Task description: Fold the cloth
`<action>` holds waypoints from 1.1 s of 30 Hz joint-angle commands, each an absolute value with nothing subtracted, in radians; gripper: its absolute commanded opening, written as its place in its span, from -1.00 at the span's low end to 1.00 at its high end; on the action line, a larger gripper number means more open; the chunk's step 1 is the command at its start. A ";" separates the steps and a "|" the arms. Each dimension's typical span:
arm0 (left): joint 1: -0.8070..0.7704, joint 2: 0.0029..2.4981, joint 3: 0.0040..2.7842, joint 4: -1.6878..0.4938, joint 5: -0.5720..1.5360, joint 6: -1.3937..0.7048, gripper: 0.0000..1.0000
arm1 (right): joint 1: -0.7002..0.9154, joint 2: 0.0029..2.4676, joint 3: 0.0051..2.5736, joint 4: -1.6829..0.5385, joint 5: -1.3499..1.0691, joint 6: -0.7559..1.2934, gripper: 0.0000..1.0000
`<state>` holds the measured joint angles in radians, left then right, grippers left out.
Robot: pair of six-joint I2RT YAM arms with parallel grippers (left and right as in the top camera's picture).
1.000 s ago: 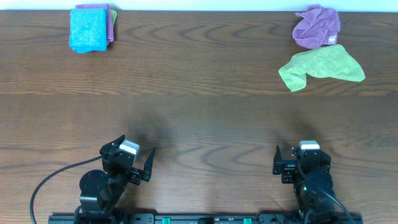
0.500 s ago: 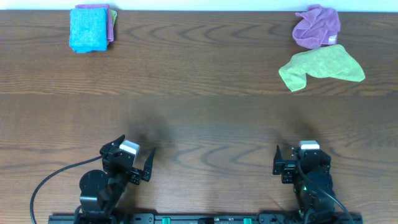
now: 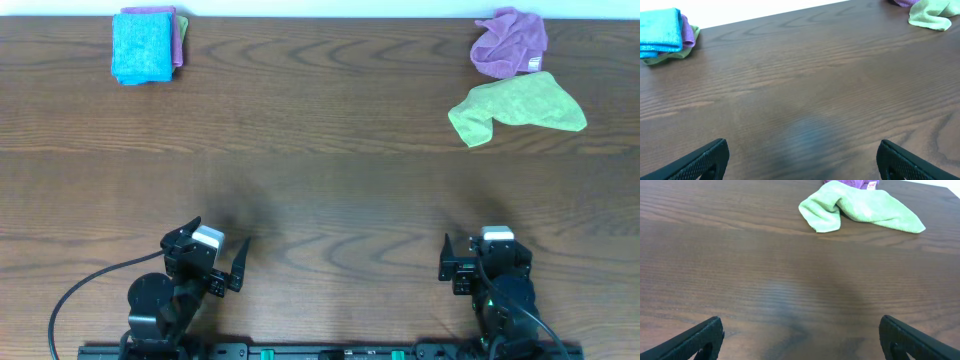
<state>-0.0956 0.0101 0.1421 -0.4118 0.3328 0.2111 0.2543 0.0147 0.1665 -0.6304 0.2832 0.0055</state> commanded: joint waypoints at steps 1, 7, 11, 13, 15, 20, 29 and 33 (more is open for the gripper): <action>-0.099 0.004 0.121 -0.414 0.326 0.225 0.91 | 0.248 0.006 0.162 -0.630 0.280 -0.009 0.98; -0.099 0.004 0.121 -0.414 0.326 0.225 0.91 | 0.248 0.006 0.162 -0.630 0.280 -0.009 0.98; -0.099 0.004 0.121 -0.414 0.326 0.225 0.91 | 0.248 0.006 0.162 -0.629 0.280 -0.009 0.99; -0.099 0.004 0.121 -0.414 0.326 0.225 0.91 | 0.248 0.006 0.162 -0.629 0.280 -0.009 0.99; -0.099 0.004 0.121 -0.414 0.326 0.225 0.91 | 0.248 0.006 0.162 -0.629 0.280 -0.009 0.98; -0.099 0.004 0.121 -0.414 0.326 0.225 0.91 | 0.248 0.006 0.162 -0.440 0.374 0.032 0.99; -0.099 0.004 0.121 -0.414 0.326 0.225 0.91 | 0.157 0.302 0.194 0.086 0.391 0.096 0.99; -0.099 0.004 0.121 -0.414 0.326 0.225 0.91 | 0.026 0.689 0.376 0.127 0.254 0.096 0.99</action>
<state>-0.0956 0.0101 0.1417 -0.4088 0.3309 0.2115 0.0719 0.5781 0.2905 0.1188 0.3321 0.0788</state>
